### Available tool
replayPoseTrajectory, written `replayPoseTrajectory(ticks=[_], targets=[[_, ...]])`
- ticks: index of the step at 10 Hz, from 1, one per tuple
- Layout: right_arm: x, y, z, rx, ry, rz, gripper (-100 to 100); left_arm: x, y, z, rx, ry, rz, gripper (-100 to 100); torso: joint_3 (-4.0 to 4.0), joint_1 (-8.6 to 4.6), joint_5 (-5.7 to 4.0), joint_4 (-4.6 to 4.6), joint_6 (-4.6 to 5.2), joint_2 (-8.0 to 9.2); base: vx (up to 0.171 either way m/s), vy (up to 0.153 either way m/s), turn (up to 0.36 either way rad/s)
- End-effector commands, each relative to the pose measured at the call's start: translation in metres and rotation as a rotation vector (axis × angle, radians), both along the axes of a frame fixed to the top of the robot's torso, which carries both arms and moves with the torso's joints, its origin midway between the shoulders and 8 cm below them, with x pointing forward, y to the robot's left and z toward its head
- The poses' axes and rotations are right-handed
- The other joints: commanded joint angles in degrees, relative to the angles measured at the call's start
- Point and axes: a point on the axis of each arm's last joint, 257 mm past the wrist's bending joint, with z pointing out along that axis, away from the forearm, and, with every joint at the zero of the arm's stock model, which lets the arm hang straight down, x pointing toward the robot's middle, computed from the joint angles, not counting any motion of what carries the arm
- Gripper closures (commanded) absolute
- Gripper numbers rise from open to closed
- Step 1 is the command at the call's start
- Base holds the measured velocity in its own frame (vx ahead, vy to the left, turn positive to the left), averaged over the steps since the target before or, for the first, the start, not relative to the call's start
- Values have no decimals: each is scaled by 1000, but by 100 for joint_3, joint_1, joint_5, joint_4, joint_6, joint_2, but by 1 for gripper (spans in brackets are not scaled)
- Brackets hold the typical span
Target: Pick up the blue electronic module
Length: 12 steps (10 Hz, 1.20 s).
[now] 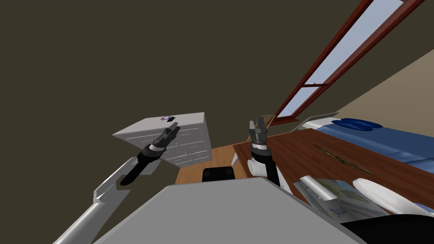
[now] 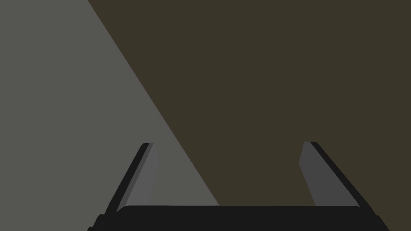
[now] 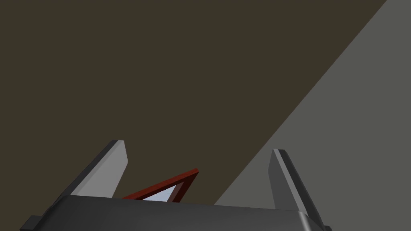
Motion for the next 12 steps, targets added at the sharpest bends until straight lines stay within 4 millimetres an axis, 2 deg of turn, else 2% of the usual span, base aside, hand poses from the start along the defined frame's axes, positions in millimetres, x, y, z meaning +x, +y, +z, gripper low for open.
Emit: replayPoseTrajectory(ticks=[1, 2, 3, 5, 6, 8, 9, 11, 12], targets=[[0, 0, 0, 0, 0, 0, 0, 0, 1, -4, 74, -8, -3, -100, 0, 0, 0, 0, 0, 0, -45, 1, -105], [0, 0, 0, 0, 0, 0, 0, 0, 0, -4, 82, -7, -6, -100, 1, 2, 1, 1, -4, 1, -19, 0, 12], [0, 0, 0, 0, 0, 0, 0, 2, 9, -10, 172, -27, 15, -100, -2, 1, 1, 0, -5, -5, -36, -2, -169], [0, 0, 0, 0, 0, 0, 0, 3, 7, -10, 207, -23, 1, -100, 0, 3, 1, 1, -4, 0, -32, 2, -50], [0, 0, 0, 0, 0, 0, 0, 4, 18, -16, 299, -44, 21, -100, -2, 3, 1, 0, -5, -5, -39, -2, -174], [0, 0, 0, 0, 0, 0, 0, 5, 16, -16, 336, -41, 6, -100, 0, 6, 1, 1, -4, -1, -30, 11, -48], [0, 0, 0, 0, 0, 0, 0, 7, 28, -22, 430, -61, 24, -100, -3, 6, 2, 0, -6, -6, -32, 6, -168], [0, 0, 0, 0, 0, 0, 0, 7, 26, -21, 468, -60, 7, -100, -1, 5, 2, 0, -4, -3, -27, 8, -52], [0, 0, 0, 0, 0, 0, 0, 8, 40, -27, 562, -80, 24, -100, -3, 5, 2, -1, -6, -7, -33, 17, -159]])
